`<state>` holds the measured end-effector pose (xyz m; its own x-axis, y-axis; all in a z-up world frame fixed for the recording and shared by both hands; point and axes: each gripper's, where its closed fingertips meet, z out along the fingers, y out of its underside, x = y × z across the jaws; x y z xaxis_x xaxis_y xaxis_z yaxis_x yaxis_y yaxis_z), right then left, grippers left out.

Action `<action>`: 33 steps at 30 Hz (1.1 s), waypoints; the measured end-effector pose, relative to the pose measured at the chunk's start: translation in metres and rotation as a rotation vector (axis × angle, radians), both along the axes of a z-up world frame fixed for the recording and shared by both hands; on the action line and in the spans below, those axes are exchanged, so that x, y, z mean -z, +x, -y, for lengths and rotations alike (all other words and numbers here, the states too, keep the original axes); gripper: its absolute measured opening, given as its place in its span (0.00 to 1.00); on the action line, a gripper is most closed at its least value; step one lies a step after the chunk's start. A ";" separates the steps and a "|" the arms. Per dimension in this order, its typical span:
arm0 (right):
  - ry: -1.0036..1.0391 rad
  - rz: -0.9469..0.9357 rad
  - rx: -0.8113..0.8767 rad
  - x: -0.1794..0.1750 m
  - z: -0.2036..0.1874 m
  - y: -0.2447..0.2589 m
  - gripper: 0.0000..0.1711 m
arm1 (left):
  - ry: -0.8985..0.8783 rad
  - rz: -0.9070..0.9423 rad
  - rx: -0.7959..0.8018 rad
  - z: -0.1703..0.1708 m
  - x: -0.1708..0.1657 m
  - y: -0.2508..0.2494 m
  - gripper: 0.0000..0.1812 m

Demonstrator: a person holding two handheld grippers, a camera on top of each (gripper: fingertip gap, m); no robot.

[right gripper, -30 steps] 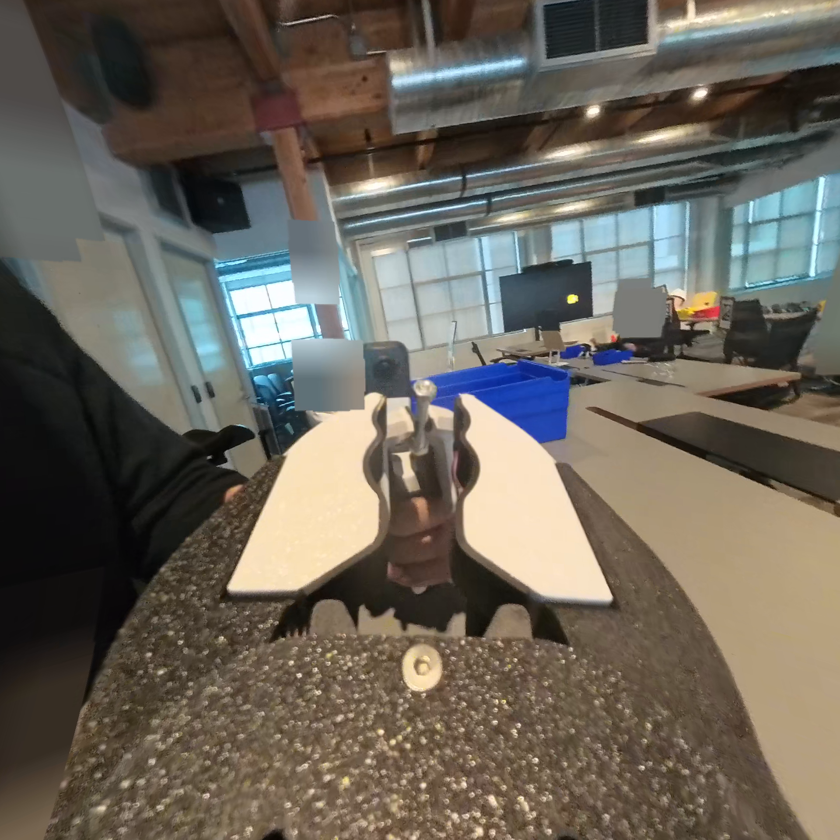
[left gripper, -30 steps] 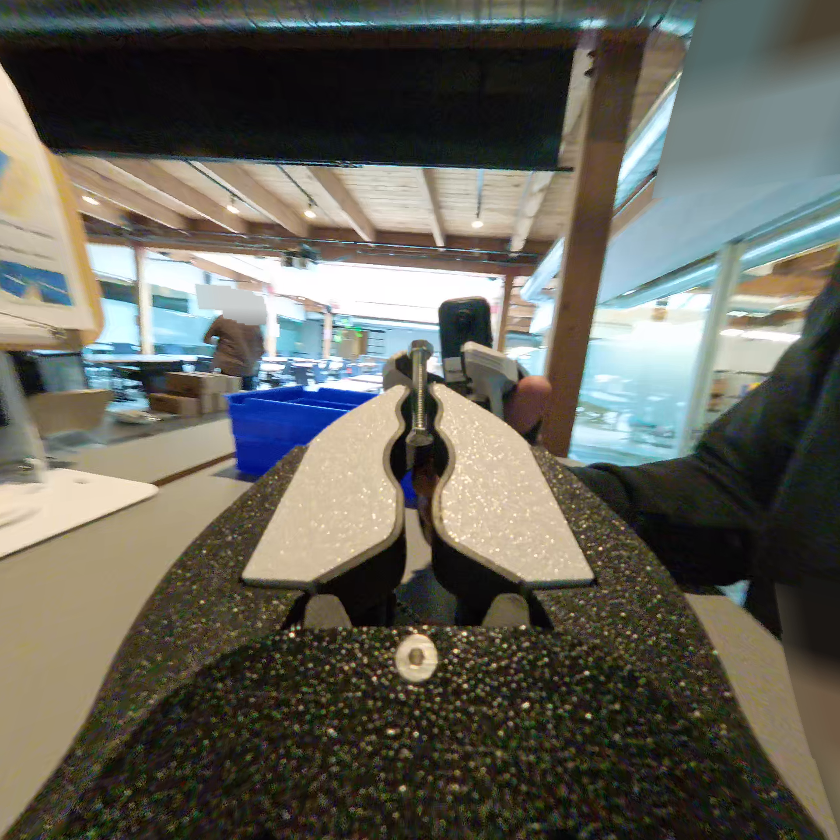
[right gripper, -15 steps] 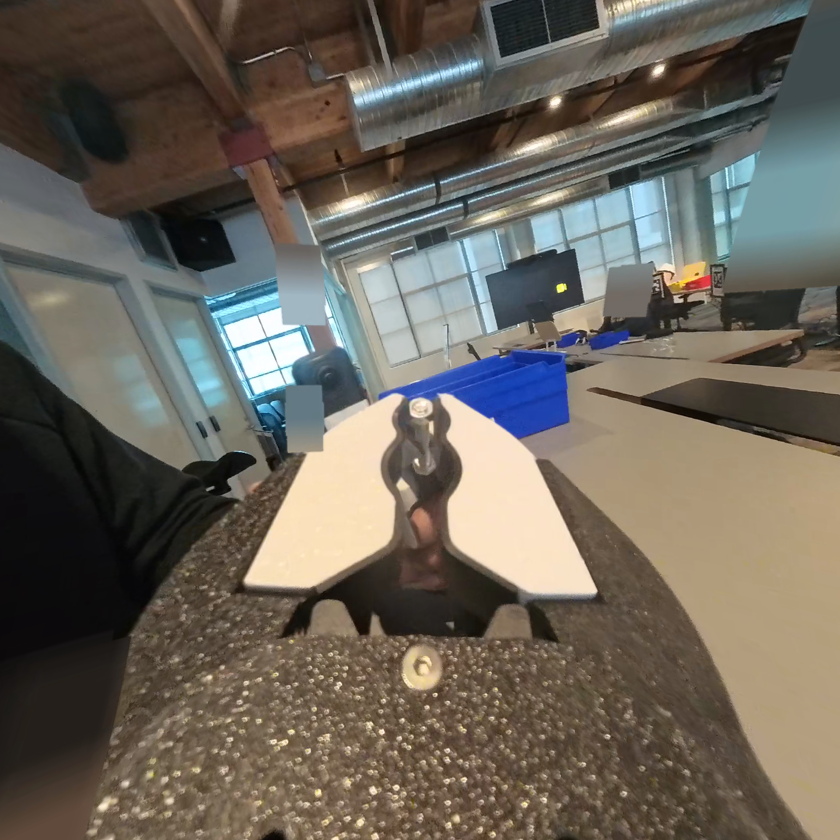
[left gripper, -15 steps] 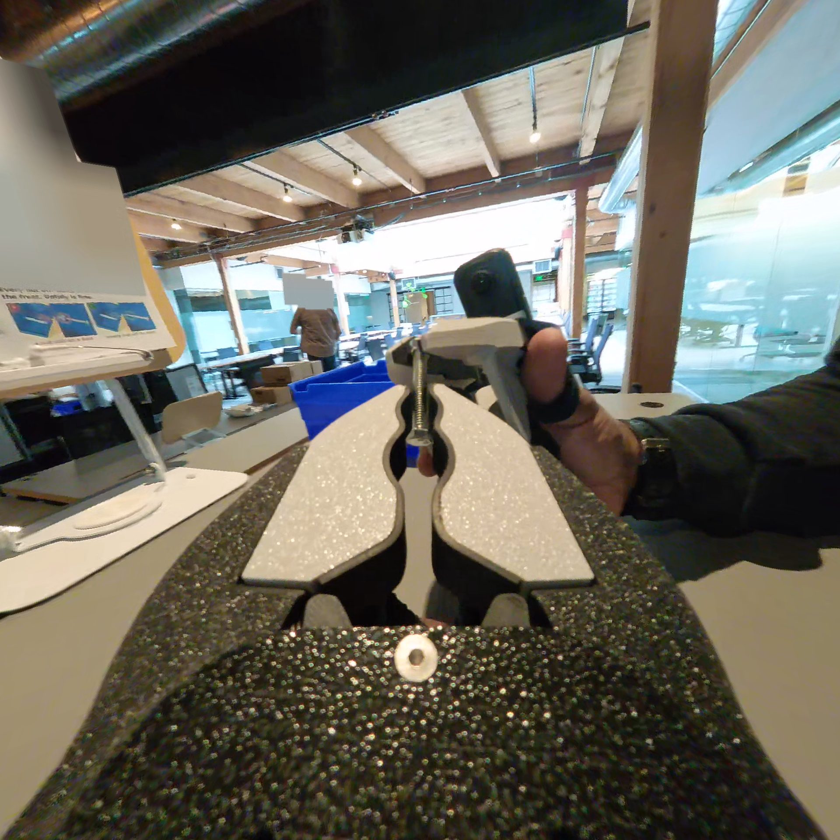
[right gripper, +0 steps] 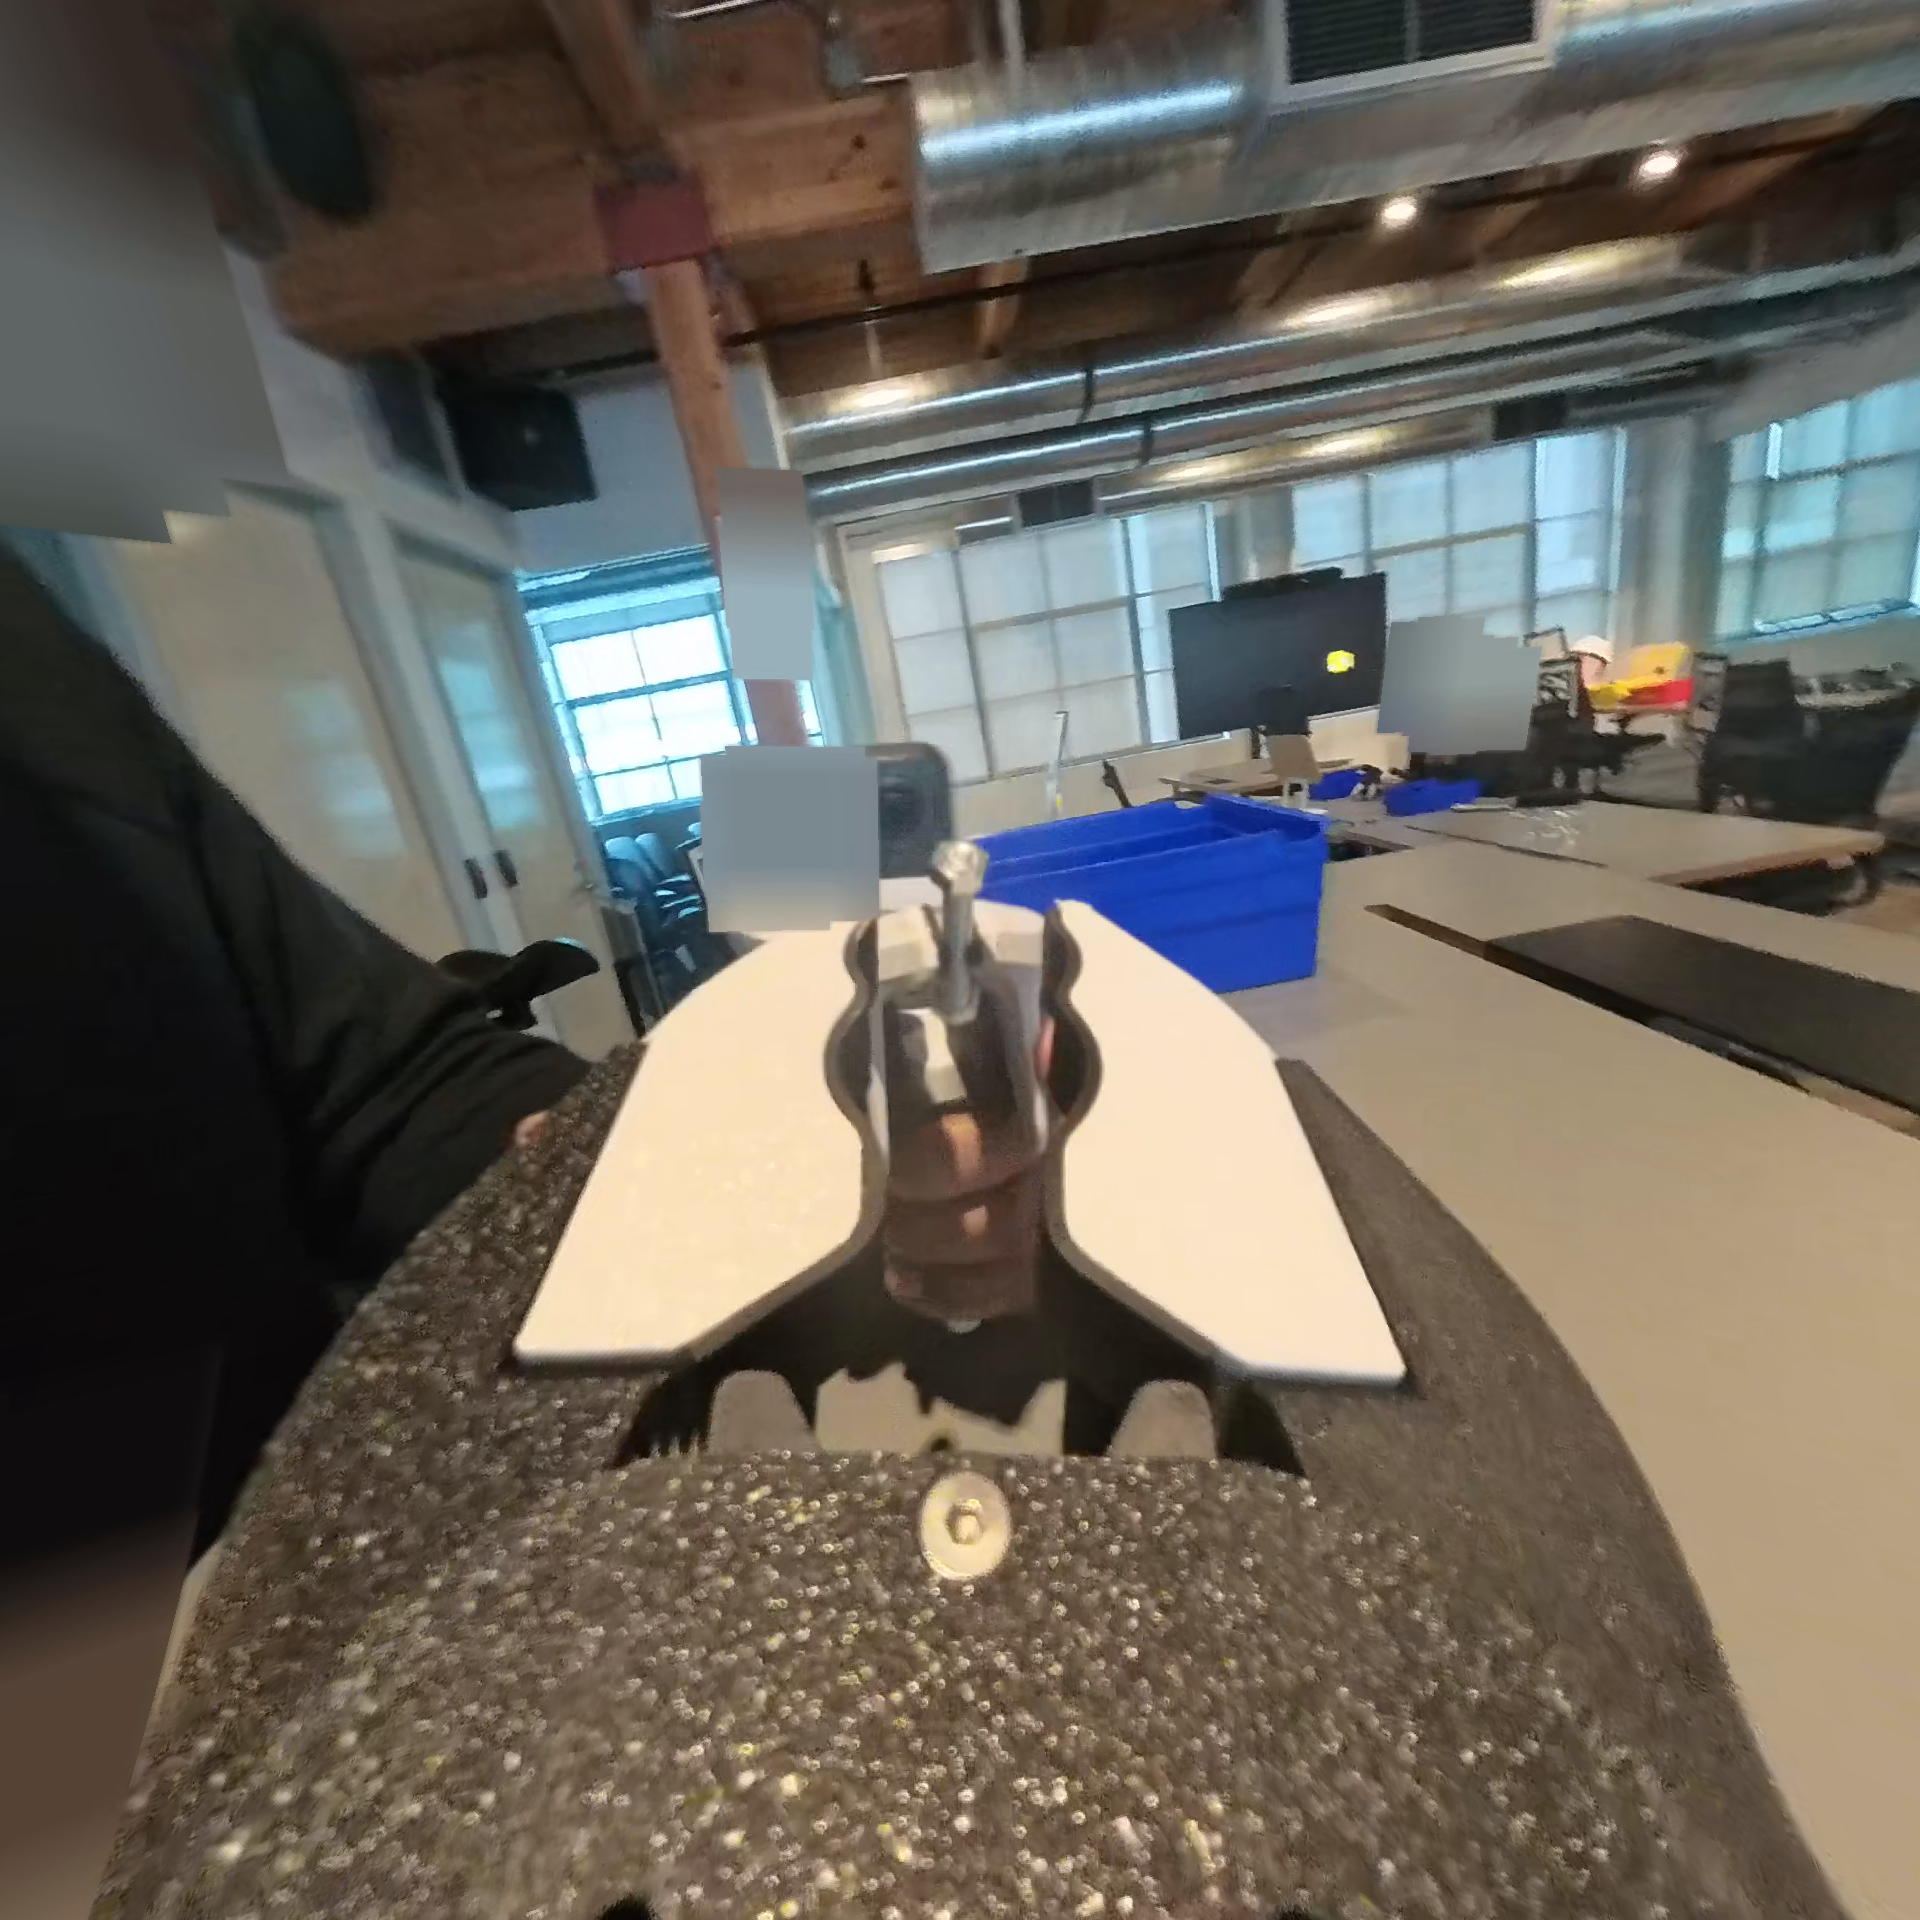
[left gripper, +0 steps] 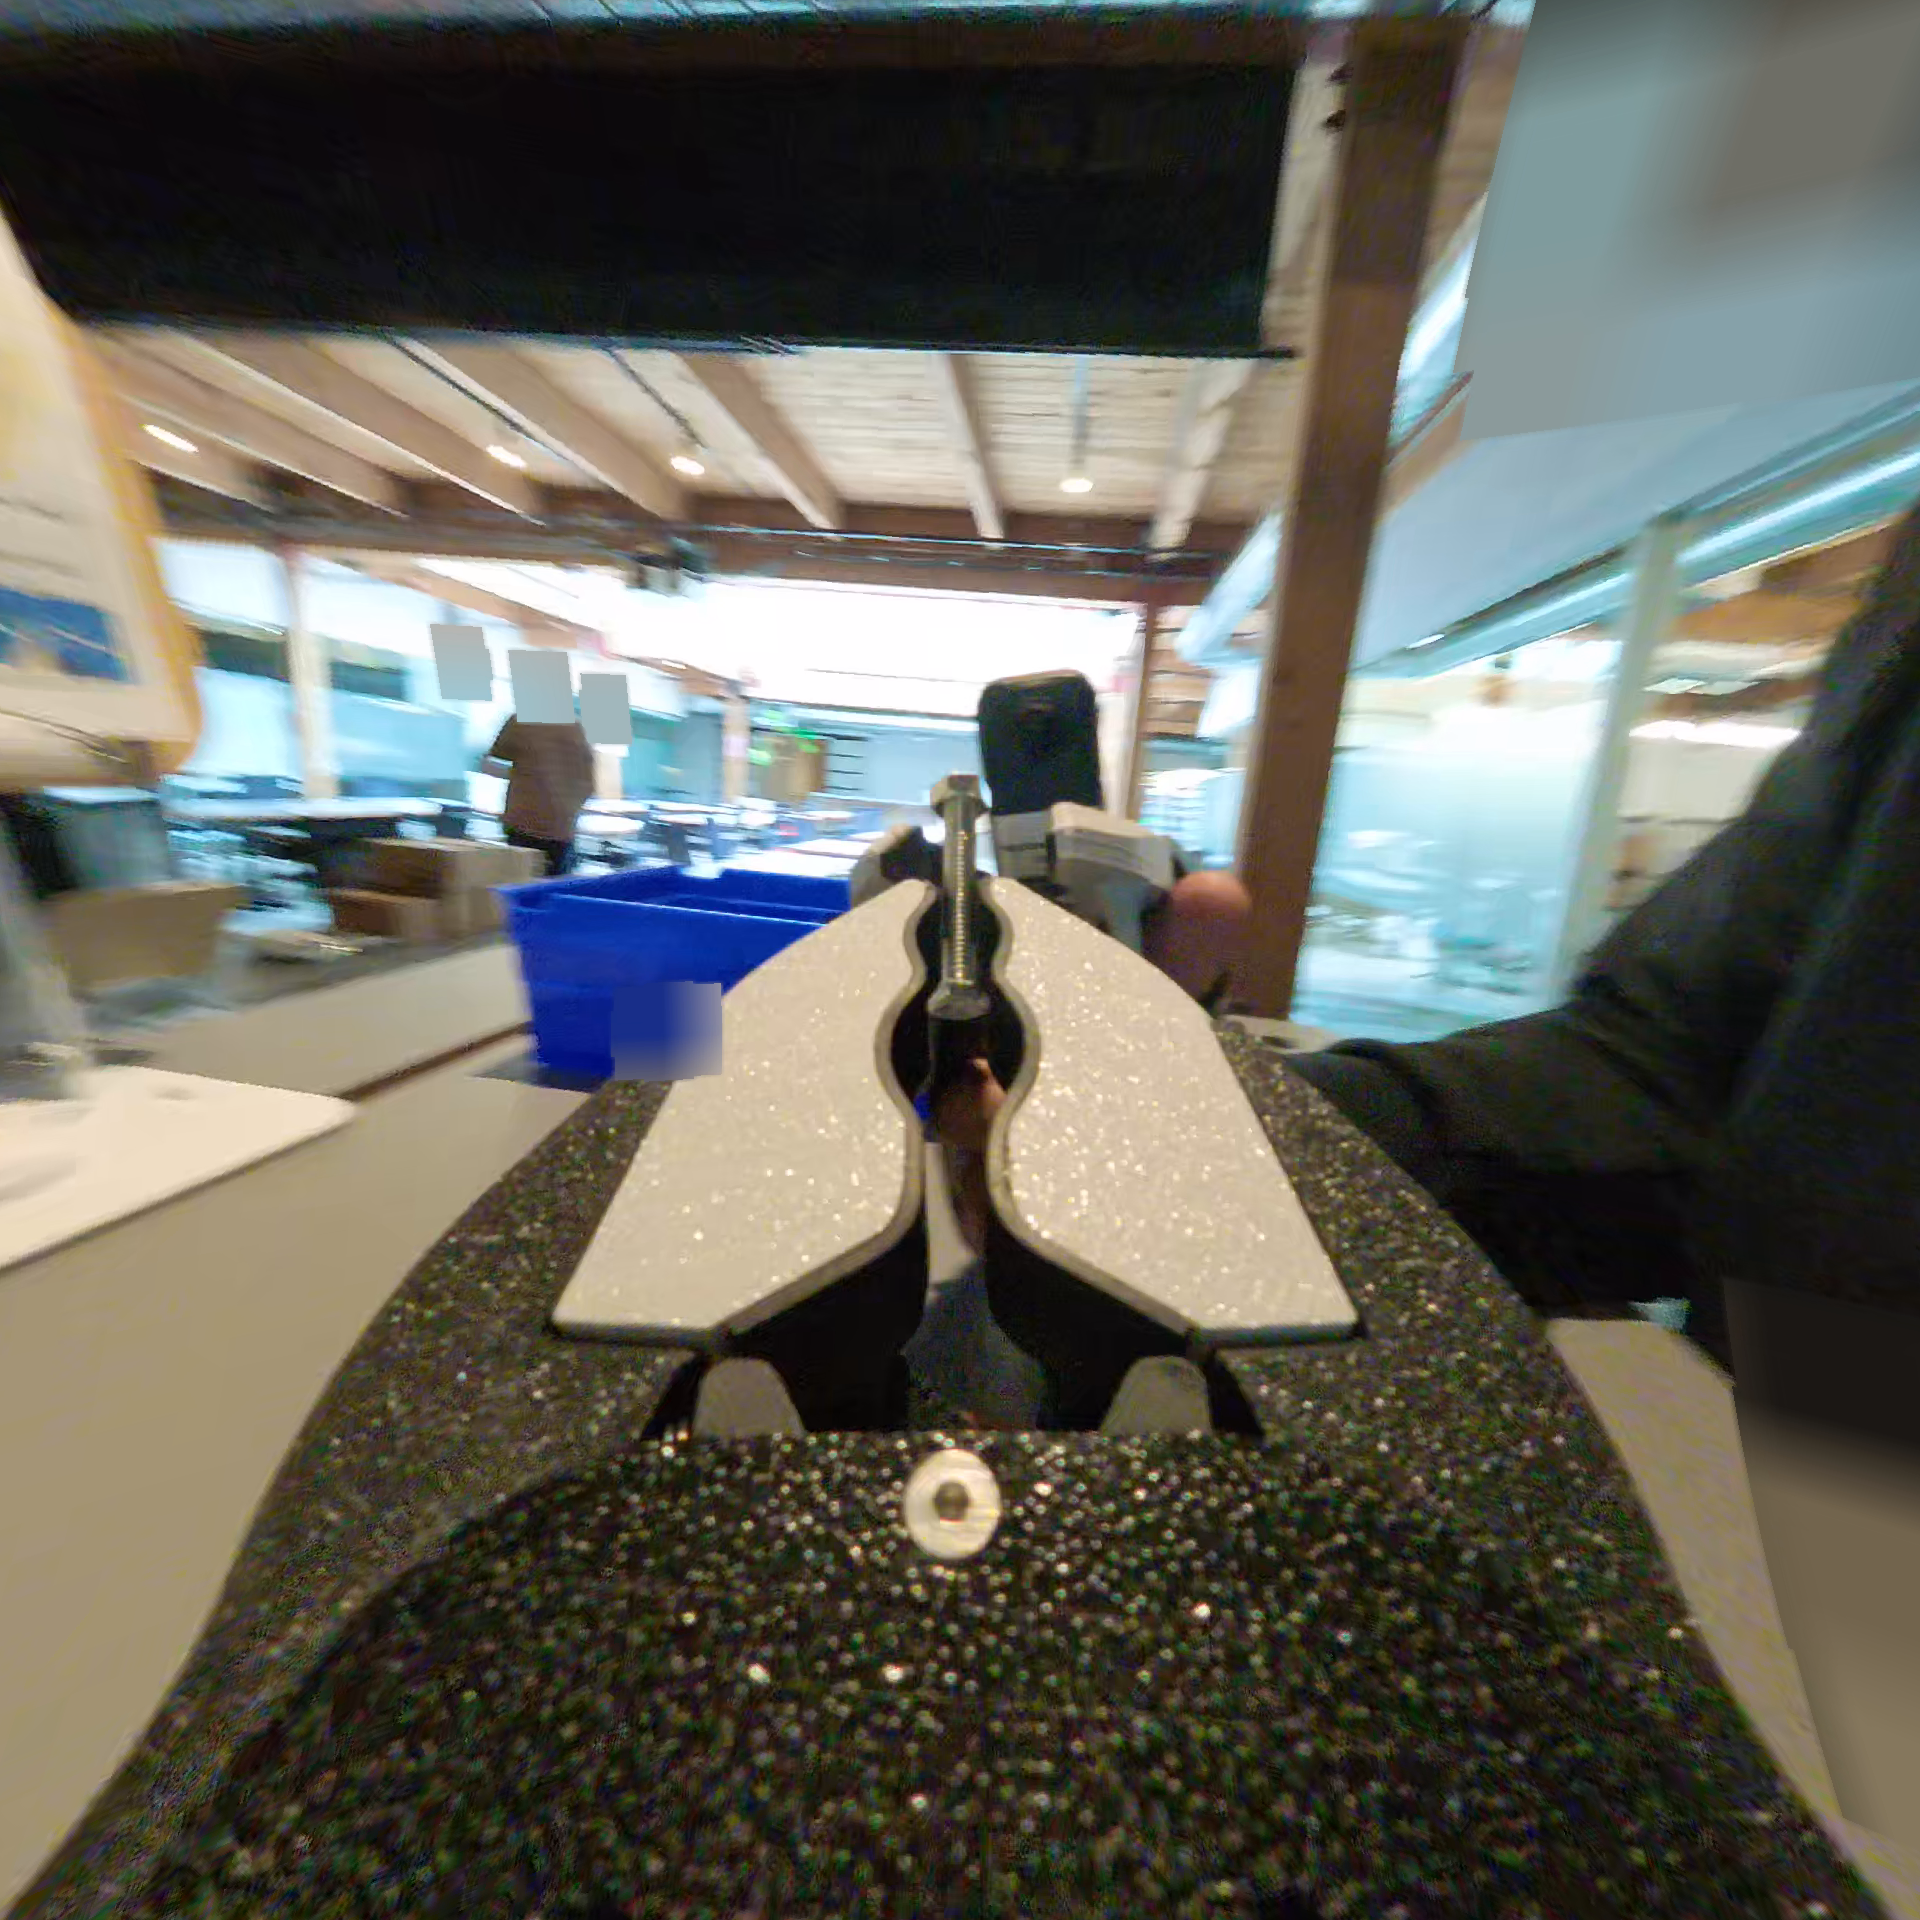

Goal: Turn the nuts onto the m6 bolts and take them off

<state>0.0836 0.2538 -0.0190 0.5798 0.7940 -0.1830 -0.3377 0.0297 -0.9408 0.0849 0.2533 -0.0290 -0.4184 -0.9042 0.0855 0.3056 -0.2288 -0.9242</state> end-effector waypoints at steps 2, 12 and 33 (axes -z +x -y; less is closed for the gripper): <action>-0.036 -0.011 0.037 0.004 -0.007 0.002 0.18 | 0.079 -0.005 -0.120 -0.008 0.002 0.002 0.03; -0.032 -0.005 0.044 0.007 -0.007 0.000 0.06 | 0.227 -0.091 -0.143 0.003 0.018 0.012 0.03; -0.032 -0.044 0.043 0.003 -0.007 0.005 0.19 | 0.297 -0.045 -0.270 -0.007 0.005 0.005 0.03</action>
